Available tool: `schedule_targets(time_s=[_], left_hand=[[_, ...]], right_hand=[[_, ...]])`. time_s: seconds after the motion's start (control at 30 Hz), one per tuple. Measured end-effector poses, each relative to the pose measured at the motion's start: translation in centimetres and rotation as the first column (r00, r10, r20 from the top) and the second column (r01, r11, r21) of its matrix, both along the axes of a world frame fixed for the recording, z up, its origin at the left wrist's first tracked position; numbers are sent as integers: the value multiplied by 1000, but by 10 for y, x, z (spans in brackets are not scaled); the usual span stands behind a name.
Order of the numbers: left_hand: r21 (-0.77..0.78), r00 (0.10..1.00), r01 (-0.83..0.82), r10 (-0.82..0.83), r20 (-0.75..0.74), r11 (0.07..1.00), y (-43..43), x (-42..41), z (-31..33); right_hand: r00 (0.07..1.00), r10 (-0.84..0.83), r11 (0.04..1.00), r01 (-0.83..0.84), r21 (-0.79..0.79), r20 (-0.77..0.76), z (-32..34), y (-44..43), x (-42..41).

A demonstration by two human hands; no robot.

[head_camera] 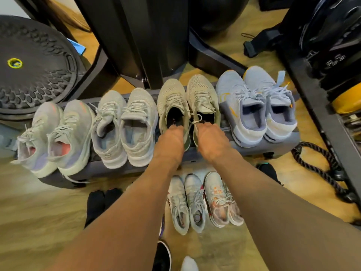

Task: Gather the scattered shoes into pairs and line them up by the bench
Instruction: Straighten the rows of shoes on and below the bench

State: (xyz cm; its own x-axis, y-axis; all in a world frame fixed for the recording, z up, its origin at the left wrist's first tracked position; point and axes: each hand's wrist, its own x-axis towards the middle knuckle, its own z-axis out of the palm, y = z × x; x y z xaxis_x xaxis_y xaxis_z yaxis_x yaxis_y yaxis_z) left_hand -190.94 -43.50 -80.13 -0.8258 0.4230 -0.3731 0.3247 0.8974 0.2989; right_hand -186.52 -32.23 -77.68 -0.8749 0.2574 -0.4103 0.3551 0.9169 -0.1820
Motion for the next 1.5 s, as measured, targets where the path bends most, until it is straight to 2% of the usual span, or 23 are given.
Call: schedule_targets(time_s=[0.13,0.33,0.5,0.6,0.67,0.7,0.73,0.8,0.87,0.93,1.03,1.13,1.2,1.27,1.5], left_hand=[[-55,1000,-9,9,11,998,-3,1,0],[51,997,-60,62,-41,997,1,11,0],[-20,998,-46,45,-46,999,9,16,4],[-55,985,-170,169,-26,984,15,23,13],[-48,947,-303,295,-129,952,29,33,25],[3,927,-332,327,-182,943,38,38,31],[76,927,-296,305,-216,952,51,42,37],[240,963,-116,168,-210,964,85,54,48],[336,994,7,32,-108,942,122,62,49],[357,999,44,-47,0,933,157,66,44],[192,979,99,-130,158,976,197,69,30],[36,965,46,-54,258,998,221,72,14],[15,979,-39,35,200,999,225,71,8],[11,990,-49,48,132,999,227,72,4],[39,989,-110,105,105,993,228,85,4]], right_hand=[[998,48,999,-49,16,36,3,5,-3],[991,108,994,-108,-11,84,-1,19,-8],[985,117,993,-114,-33,130,0,27,-8],[980,192,978,-187,-94,53,4,34,-1],[975,217,964,-222,-147,-49,7,45,7],[976,190,962,-207,-177,-108,10,52,10],[976,132,965,-166,-205,-172,13,62,13],[959,-19,969,-51,-242,-281,21,86,21],[931,-128,975,54,-217,-342,25,117,32],[925,-181,980,141,-139,-333,28,150,44],[965,-226,973,229,12,-133,25,190,59],[976,-213,977,213,-8,45,16,209,71],[992,-110,994,112,-19,60,6,216,69],[998,-8,1000,8,-8,55,-1,223,66],[999,5,997,-8,-74,-45,-17,222,67]])
